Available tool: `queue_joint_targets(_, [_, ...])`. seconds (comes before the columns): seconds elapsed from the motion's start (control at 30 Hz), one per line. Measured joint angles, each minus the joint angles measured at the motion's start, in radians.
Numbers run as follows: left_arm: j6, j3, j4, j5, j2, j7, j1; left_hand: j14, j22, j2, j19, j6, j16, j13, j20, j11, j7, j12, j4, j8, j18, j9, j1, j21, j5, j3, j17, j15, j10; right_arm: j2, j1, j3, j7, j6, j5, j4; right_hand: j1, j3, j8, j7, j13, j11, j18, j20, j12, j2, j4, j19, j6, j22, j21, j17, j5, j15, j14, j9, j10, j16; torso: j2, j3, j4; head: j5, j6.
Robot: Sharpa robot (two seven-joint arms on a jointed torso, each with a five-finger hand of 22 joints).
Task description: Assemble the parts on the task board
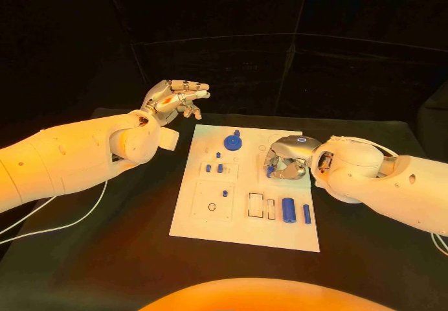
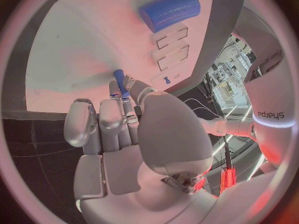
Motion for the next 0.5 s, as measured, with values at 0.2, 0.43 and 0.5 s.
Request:
queue_joint_targets(0.2, [0.0,0.0,-0.004,0.0,0.001,0.0,0.0,0.0,0.0,0.0,0.0,0.0,0.0,0.0,0.0,0.0,0.0,0.0,0.0,0.0,0.0,0.0,0.0,0.0,0.0,0.0,0.0,0.0,0.0,-0.041,0.0,0.001,0.004,-0.07,0.005,0.056,0.003,0.012,0.0,0.0,0.0,0.0,0.0,0.004,-0.005,0.003,-0.007,0.004,0.0,0.004,0.0,0.002,-0.002,0.0,0.0,0.001,0.007,0.003,-0.001,0.0007,-0.0004,0.001,0.001])
queue_joint_targets(0.43, [0.0,0.0,-0.01,0.0,0.005,0.0,0.0,-0.004,-0.001,0.0,0.0,0.0,0.0,0.0,0.0,0.0,0.0,0.004,0.0,0.004,0.0,0.0,0.0,0.0,0.0,0.0,0.0,0.004,0.0,-0.07,0.002,0.025,0.01,-0.125,0.035,0.118,0.003,0.016,0.0,0.0,0.0,0.0,0.0,0.004,-0.01,0.002,-0.011,0.004,0.0,0.004,0.004,0.003,-0.003,0.0,0.0,0.001,0.007,0.004,-0.002,-0.0001,0.0002,0.0,0.003])
queue_joint_targets(0.5, [0.0,0.0,-0.012,0.0,0.007,0.0,0.0,-0.004,-0.001,0.0,0.0,0.0,0.0,0.0,0.0,0.0,0.0,0.004,0.0,0.004,0.0,0.0,0.0,0.0,0.0,0.0,0.0,0.004,0.0,-0.069,0.002,0.028,0.013,-0.137,0.046,0.138,0.003,0.019,0.0,0.0,0.0,0.0,0.0,0.004,-0.01,0.002,-0.008,0.004,0.0,0.004,0.004,0.003,-0.003,0.0,0.0,0.0,0.007,0.004,-0.002,-0.0001,0.0012,0.001,0.003])
